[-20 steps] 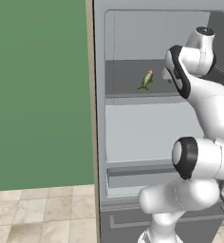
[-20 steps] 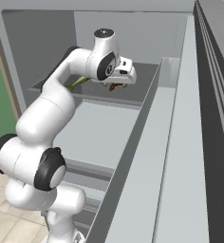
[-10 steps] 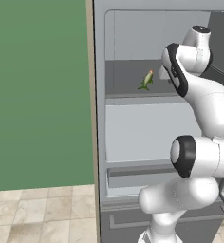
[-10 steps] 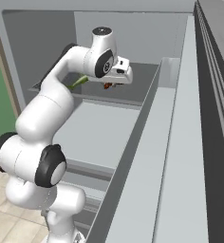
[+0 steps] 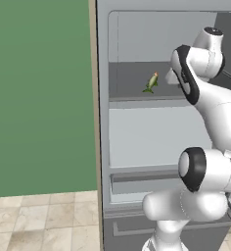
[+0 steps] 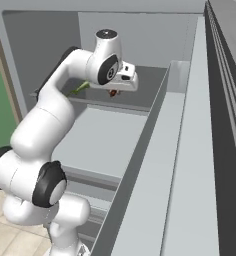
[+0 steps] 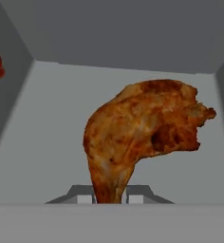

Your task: Gather the squash and mushroom from the fridge and place them on a tray on the dining counter. Then gather the chicken drumstick and fish from the fridge and place them on the other tray.

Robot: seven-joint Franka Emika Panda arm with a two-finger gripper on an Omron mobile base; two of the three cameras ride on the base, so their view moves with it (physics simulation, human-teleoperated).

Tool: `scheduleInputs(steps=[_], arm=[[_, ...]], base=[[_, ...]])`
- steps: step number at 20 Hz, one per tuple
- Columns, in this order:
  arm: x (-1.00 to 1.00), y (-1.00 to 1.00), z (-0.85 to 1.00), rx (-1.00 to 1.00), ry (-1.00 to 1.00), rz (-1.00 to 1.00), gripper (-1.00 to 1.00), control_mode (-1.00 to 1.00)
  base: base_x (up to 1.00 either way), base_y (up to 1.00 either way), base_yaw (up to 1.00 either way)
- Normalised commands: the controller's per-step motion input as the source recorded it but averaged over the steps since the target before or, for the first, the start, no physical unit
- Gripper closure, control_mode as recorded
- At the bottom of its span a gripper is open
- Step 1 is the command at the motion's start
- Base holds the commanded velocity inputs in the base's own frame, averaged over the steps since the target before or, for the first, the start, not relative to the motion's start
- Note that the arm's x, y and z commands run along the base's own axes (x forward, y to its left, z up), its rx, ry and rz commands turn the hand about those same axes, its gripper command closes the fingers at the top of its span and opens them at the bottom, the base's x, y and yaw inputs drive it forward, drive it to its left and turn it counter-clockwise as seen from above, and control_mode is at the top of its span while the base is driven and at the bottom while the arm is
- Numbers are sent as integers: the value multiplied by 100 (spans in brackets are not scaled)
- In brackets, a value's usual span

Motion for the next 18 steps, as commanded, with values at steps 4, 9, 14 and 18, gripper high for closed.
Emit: scheduleInputs(steps=[4,9,14,18], arm=[[-83,0,-4,0,-14,0,100,-100],[-82,7,26,0,-13,0,100,-100],[-81,1,54,0,-2,0,100,-100],[-78,7,40,0,0,0,100,-100]], base=[[0,0,0],[0,0,0],[0,0,0],[0,0,0]])
